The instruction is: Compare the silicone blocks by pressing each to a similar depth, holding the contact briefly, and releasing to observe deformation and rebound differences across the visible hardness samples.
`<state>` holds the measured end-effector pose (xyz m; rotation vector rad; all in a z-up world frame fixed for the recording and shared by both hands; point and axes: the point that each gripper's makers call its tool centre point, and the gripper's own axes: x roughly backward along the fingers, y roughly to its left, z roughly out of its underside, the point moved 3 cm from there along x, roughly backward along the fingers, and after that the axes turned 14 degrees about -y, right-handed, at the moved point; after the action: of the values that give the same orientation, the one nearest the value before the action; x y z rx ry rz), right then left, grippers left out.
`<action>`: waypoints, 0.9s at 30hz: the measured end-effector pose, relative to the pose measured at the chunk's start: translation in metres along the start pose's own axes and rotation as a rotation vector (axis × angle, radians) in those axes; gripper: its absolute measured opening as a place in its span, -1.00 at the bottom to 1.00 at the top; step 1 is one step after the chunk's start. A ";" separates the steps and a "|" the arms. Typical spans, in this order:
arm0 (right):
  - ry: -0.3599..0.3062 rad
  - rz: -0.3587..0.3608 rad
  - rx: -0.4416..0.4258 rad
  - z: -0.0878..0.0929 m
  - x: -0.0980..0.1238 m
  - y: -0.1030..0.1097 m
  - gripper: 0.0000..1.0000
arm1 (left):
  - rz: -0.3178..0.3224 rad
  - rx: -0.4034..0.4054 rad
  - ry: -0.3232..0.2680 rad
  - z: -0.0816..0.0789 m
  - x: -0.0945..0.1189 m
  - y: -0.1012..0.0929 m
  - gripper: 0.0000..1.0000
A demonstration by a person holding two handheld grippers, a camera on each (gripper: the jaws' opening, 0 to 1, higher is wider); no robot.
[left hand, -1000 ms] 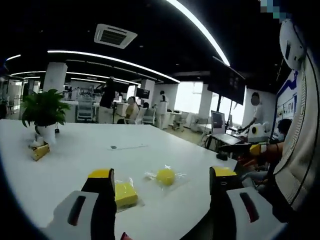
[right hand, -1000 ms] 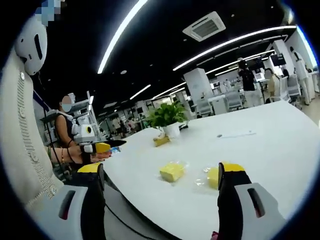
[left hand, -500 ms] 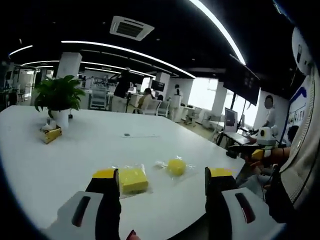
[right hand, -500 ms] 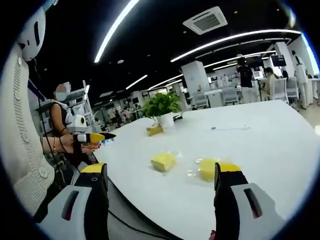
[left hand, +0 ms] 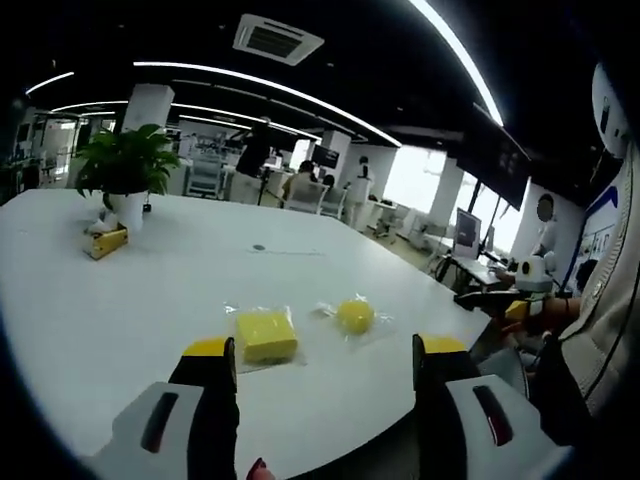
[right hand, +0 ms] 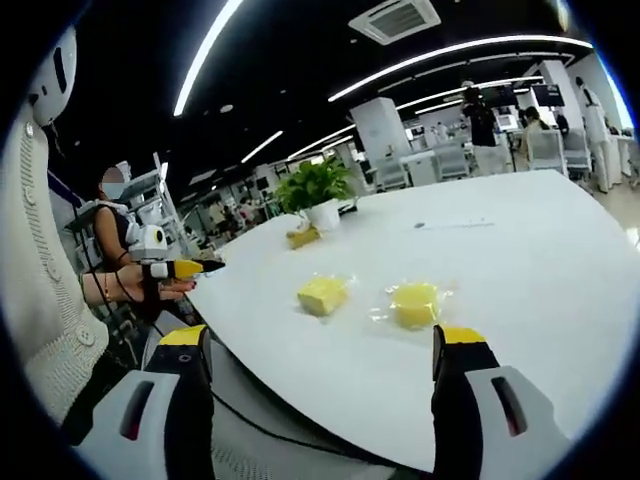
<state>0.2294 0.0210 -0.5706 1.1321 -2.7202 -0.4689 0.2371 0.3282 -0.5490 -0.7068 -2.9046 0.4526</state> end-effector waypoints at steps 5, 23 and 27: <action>0.002 -0.010 0.053 0.005 -0.008 0.008 0.72 | 0.003 -0.003 0.012 0.001 -0.001 0.001 0.43; 0.008 0.037 0.026 -0.003 -0.018 0.006 0.70 | -0.004 -0.038 0.012 -0.009 -0.004 0.006 0.51; 0.019 0.034 0.030 -0.002 -0.015 0.005 0.67 | 0.005 -0.044 0.017 -0.009 -0.007 0.005 0.51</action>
<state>0.2374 0.0346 -0.5676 1.0903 -2.7349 -0.4117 0.2466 0.3314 -0.5423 -0.7207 -2.9055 0.3824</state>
